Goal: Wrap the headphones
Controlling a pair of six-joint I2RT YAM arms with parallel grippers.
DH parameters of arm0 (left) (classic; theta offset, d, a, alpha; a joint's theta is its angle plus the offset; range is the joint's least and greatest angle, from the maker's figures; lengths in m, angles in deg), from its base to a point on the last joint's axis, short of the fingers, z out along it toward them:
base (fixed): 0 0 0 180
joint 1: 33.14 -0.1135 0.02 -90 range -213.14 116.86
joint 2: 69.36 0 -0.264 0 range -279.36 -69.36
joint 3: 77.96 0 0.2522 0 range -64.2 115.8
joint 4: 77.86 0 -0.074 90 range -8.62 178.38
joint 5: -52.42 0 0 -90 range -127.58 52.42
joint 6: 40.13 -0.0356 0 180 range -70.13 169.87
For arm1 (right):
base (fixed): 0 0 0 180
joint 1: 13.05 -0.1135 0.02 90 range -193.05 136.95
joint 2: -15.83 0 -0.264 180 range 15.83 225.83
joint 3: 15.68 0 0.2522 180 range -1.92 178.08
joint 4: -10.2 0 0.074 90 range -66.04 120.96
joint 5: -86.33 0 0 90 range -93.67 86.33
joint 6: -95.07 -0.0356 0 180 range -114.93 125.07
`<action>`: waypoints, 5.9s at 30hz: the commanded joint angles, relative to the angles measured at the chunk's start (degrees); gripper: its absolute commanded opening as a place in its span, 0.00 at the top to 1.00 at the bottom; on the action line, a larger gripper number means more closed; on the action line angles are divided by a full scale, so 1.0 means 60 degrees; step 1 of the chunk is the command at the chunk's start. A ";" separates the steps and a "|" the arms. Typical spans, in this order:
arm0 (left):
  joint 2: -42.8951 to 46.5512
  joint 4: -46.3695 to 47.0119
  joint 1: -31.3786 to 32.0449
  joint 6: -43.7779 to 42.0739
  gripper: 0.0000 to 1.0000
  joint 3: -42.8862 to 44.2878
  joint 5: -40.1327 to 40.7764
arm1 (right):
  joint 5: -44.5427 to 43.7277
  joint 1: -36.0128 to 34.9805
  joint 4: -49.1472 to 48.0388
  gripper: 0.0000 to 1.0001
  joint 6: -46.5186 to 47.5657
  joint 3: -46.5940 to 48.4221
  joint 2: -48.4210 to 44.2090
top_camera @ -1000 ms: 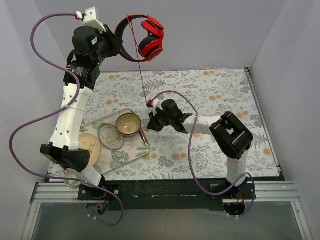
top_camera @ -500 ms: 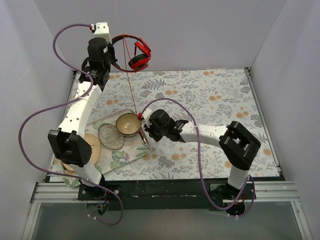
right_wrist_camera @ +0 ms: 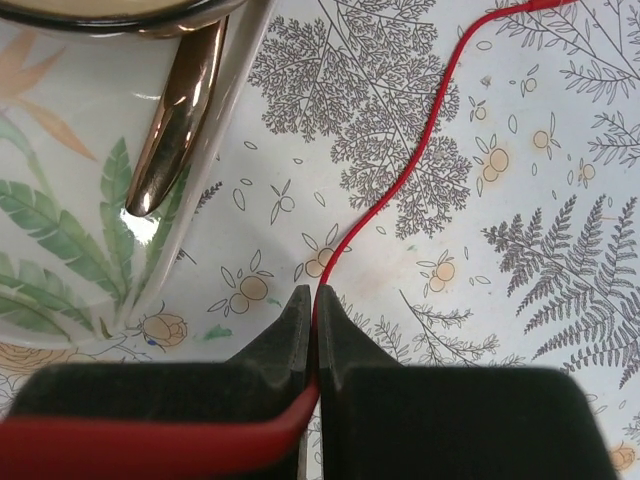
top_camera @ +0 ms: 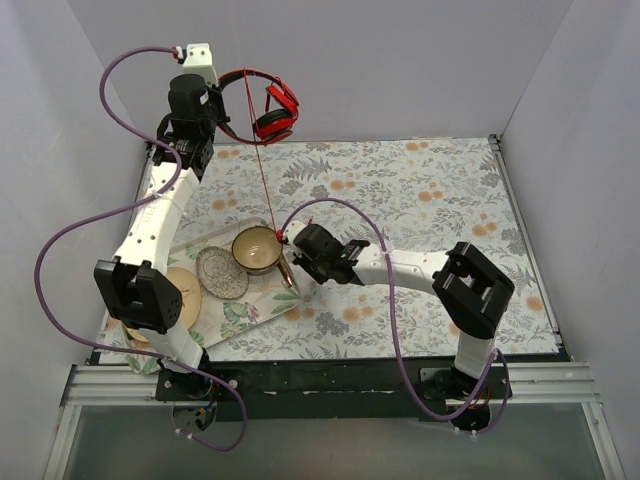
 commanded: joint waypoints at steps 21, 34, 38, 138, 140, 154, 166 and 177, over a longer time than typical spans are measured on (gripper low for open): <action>0.2337 0.6809 0.1460 -0.7267 1.00 -0.7104 -0.0359 | -0.2843 -0.0026 0.2524 0.99 0.2287 0.3570 -0.2954; 0.3553 0.2550 0.2574 -0.5689 1.00 -0.6874 -0.2524 | -0.1760 0.3137 0.2171 0.99 0.3182 0.5752 -0.1740; 0.3671 0.1085 0.2853 -0.5454 1.00 -0.6537 -0.3111 | -0.1041 0.3681 0.2406 0.99 0.3094 0.6675 -0.1285; 0.0903 0.4902 0.0377 -0.1637 1.00 -0.4349 0.0770 | -0.0439 -0.0785 0.0175 0.99 0.0208 0.0306 -0.0287; 0.0844 0.5096 0.0450 -0.2417 1.00 -0.4733 0.0448 | -0.0484 -0.0786 0.0544 0.99 0.0383 0.0422 -0.0812; 0.1868 0.4703 0.2223 -0.5792 1.00 -0.7972 -0.1953 | -0.0410 0.0883 0.3007 0.99 0.1951 0.3703 -0.1065; 0.2704 0.2871 0.2369 -0.5541 1.00 -0.8205 -0.4649 | -0.0997 0.2714 0.1675 0.99 0.2581 0.3499 -0.1167; 0.2821 0.1511 0.2487 -0.4898 1.00 -0.7826 -0.6682 | -0.3750 0.3066 -0.1692 0.99 0.4893 0.1466 -0.1518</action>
